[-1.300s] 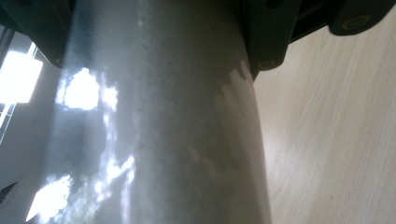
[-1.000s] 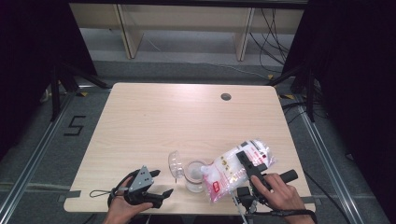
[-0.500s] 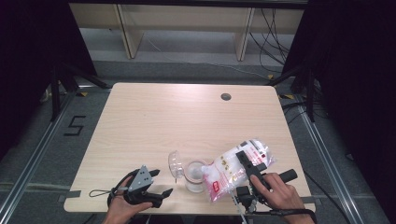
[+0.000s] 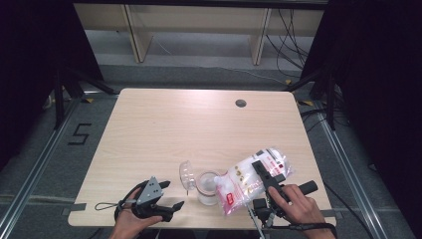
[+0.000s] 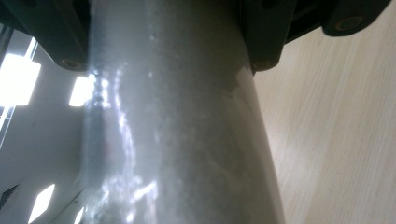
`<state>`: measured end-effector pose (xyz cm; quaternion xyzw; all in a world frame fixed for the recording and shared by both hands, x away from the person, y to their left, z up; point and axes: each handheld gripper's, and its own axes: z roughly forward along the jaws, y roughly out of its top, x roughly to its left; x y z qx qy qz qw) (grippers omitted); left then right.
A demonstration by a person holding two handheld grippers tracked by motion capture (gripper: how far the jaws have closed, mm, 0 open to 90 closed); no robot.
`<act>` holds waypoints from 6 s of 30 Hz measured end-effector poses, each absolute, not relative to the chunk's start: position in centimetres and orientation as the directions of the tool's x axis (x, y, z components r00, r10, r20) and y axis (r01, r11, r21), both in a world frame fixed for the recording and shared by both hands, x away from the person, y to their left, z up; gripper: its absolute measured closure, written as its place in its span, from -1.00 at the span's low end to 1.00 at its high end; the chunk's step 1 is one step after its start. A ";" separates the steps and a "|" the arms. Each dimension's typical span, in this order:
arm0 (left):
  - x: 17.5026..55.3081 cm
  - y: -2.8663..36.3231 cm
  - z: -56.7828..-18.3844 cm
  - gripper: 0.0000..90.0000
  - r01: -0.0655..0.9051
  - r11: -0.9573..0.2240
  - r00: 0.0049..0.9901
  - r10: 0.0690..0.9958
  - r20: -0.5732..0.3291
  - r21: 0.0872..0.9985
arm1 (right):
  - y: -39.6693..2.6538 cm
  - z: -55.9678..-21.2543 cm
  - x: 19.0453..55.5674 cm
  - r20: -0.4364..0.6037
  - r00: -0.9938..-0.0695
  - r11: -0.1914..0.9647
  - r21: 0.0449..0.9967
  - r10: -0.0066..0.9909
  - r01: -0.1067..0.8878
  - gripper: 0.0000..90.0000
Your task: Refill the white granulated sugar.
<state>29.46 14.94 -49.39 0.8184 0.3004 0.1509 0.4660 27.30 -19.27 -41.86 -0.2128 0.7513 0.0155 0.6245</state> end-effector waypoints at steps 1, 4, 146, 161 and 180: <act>29.5 15.0 -49.3 -0.57 0.359 -0.389 0.777 0.628 -0.041 0.849 | -19.2 -41.9 27.3 -0.945 -0.136 0.911 -0.237 -0.297 -0.339 0.23; 29.5 15.0 -49.4 -0.57 0.357 -0.387 0.777 0.628 -0.040 0.850 | -19.2 -42.2 27.3 -0.949 -0.156 0.920 -0.211 -0.274 -0.331 0.23; 29.5 15.0 -49.3 -0.57 0.359 -0.392 0.778 0.627 -0.040 0.847 | -19.8 -41.1 26.3 -0.968 -0.123 0.920 -0.165 -0.221 -0.355 0.33; 29.4 15.0 -49.4 -0.57 0.357 -0.395 0.773 0.633 -0.031 0.846 | -20.0 -40.9 26.2 -0.976 -0.107 0.921 -0.137 -0.188 -0.364 0.34; 29.4 15.0 -49.4 -0.57 0.358 -0.391 0.774 0.633 -0.035 0.848 | -20.1 -40.8 26.1 -0.974 -0.123 0.924 -0.133 -0.188 -0.358 0.34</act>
